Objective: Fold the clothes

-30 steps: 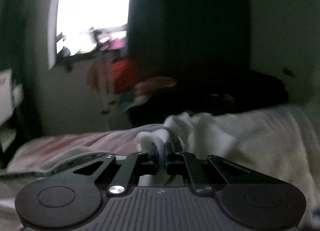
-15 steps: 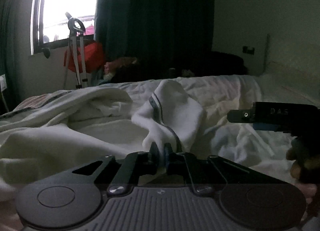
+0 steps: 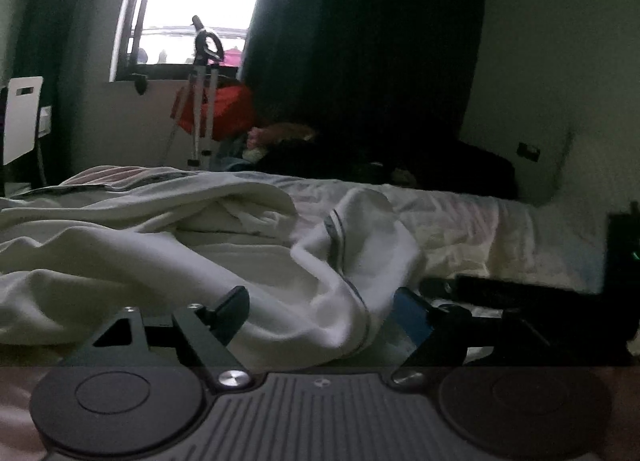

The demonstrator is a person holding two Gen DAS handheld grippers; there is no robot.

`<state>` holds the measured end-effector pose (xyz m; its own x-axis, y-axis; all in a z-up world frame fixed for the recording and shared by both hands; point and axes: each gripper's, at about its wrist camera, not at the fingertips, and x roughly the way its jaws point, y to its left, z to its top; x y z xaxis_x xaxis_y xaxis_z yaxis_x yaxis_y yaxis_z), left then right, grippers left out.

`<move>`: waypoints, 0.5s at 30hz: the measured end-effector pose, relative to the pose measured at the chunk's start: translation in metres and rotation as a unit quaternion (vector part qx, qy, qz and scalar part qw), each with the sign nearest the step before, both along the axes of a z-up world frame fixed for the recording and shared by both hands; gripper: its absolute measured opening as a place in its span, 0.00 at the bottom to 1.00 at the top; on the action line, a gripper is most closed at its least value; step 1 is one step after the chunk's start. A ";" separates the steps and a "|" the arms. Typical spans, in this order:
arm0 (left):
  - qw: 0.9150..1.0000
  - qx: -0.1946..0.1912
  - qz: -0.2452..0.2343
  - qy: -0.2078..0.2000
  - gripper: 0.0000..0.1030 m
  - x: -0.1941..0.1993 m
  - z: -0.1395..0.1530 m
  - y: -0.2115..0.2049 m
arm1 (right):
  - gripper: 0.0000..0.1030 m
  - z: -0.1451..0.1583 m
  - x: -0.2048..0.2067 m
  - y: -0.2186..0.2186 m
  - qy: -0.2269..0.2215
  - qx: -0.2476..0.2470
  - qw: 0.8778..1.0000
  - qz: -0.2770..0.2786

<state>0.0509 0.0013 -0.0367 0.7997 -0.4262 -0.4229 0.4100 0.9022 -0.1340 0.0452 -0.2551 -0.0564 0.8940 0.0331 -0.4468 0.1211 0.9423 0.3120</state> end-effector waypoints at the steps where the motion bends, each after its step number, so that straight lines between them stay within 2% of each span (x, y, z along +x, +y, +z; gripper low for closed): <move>1: 1.000 0.000 0.005 0.002 0.79 0.002 0.001 0.003 | 0.84 0.003 0.010 0.001 0.001 -0.003 1.000 0.005; 4: 1.000 -0.011 0.021 0.016 0.79 0.013 0.002 0.013 | 0.84 0.008 0.053 0.008 0.012 -0.021 1.000 0.007; 8: 0.998 -0.030 0.054 0.032 0.79 0.032 -0.003 0.032 | 0.83 0.005 0.135 0.019 0.056 -0.066 0.996 0.003; 13: 0.991 -0.044 0.110 0.055 0.79 0.065 -0.021 0.057 | 0.81 -0.010 0.231 0.025 0.093 -0.082 0.992 -0.024; 15: 0.989 -0.045 0.121 0.070 0.79 0.078 -0.029 0.063 | 0.81 -0.022 0.262 0.029 0.117 -0.110 0.986 -0.038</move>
